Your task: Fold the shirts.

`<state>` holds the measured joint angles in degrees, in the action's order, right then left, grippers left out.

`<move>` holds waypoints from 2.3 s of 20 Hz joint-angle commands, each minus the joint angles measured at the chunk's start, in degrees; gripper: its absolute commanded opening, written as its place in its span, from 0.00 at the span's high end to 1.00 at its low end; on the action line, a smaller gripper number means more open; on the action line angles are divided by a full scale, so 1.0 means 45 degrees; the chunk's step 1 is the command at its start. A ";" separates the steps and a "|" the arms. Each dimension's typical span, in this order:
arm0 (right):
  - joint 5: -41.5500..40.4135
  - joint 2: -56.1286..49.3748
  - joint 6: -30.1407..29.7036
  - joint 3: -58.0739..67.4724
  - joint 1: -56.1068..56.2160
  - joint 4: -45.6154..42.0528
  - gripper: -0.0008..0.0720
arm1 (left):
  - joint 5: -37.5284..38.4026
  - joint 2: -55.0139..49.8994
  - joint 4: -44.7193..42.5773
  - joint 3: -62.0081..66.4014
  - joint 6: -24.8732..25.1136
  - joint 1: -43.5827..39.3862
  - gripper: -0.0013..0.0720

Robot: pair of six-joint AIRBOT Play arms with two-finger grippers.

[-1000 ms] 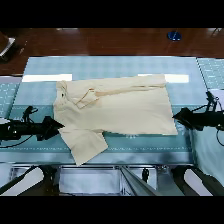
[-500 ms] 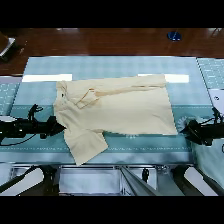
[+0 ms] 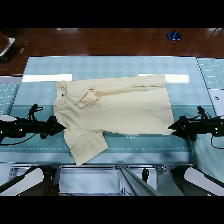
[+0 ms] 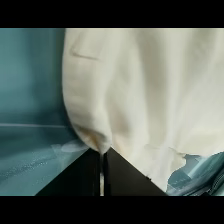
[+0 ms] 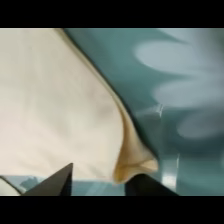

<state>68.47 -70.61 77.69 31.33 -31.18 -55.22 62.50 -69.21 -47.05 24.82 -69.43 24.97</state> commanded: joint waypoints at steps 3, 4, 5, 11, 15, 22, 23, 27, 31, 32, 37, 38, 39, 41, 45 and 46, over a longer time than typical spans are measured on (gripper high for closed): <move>-0.1049 -0.0515 -0.0044 0.2137 0.2137 0.0432 0.96 | -0.0180 0.0000 0.1875 0.0175 0.1137 0.0000 0.95; -0.0801 -0.0515 -0.0160 0.2909 0.2550 0.0534 0.96 | 0.0015 0.0063 0.2939 0.0481 0.1583 0.0000 0.95; -0.0476 -0.0515 -0.0160 0.3891 0.2856 0.0510 0.96 | 0.0291 0.0189 0.4061 0.0933 0.1948 0.0000 0.95; 0.1010 -0.0471 0.1064 1.3061 0.3502 0.0510 0.96 | 0.0306 0.3002 0.8349 0.6630 0.2404 0.0000 0.95; 0.1132 0.0680 0.1316 1.6854 0.3497 0.0141 0.96 | -0.1205 0.4862 0.5872 1.1108 0.1122 0.0005 0.95; 0.1511 0.5518 0.1433 1.7121 0.3478 -0.3274 0.96 | -0.1404 0.8048 -0.3050 1.4571 -0.2225 0.0005 0.95; 0.1865 0.6101 0.1651 1.7116 0.3478 -0.3706 0.96 | -0.1103 0.8544 -0.3725 1.4571 -0.2453 0.0005 0.95; 0.2788 0.7723 0.1972 1.7116 0.3478 -0.4498 0.96 | 0.0622 0.9918 -0.4906 1.4566 -0.2560 0.0000 0.95; 0.3599 0.8058 0.2137 1.7053 0.3487 -0.5163 0.96 | 0.1224 1.0550 -0.5037 1.4566 -0.2647 0.0000 0.95; 0.3619 0.8058 0.2171 1.6864 0.3487 -0.5187 0.96 | 0.1229 1.0535 -0.5037 1.4557 -0.2701 0.0000 0.95; 0.3531 0.8048 0.2166 1.4290 0.3487 -0.4391 0.96 | 0.1384 0.9884 -0.3891 1.2556 -0.2720 0.0000 0.95; 0.3317 0.8024 0.2166 1.3449 0.3487 -0.3657 0.96 | 0.1379 0.9656 -0.3007 1.1774 -0.2419 0.0000 0.95; 0.3065 0.7883 0.1967 1.2473 0.3487 -0.2769 0.96 | 0.1345 0.9340 -0.2030 1.0846 -0.2390 0.0000 0.95; 0.2322 0.7305 0.1608 1.0666 0.3487 -0.2021 0.96 | 0.0670 0.8539 -0.1190 0.9088 -0.2089 -0.0049 0.95; -0.0049 0.4420 0.0607 0.9146 0.3492 -0.0884 0.96 | -0.1656 0.5289 -0.1287 0.7679 -0.1943 -0.1161 0.95; -0.0515 0.3453 0.0257 0.9146 0.3507 -0.0340 0.96 | -0.2215 0.4269 -0.1297 0.7747 -0.1914 -0.1724 0.95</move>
<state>73.14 -46.41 82.76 76.23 -15.49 -63.05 59.37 -40.42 -54.74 62.83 -79.00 21.15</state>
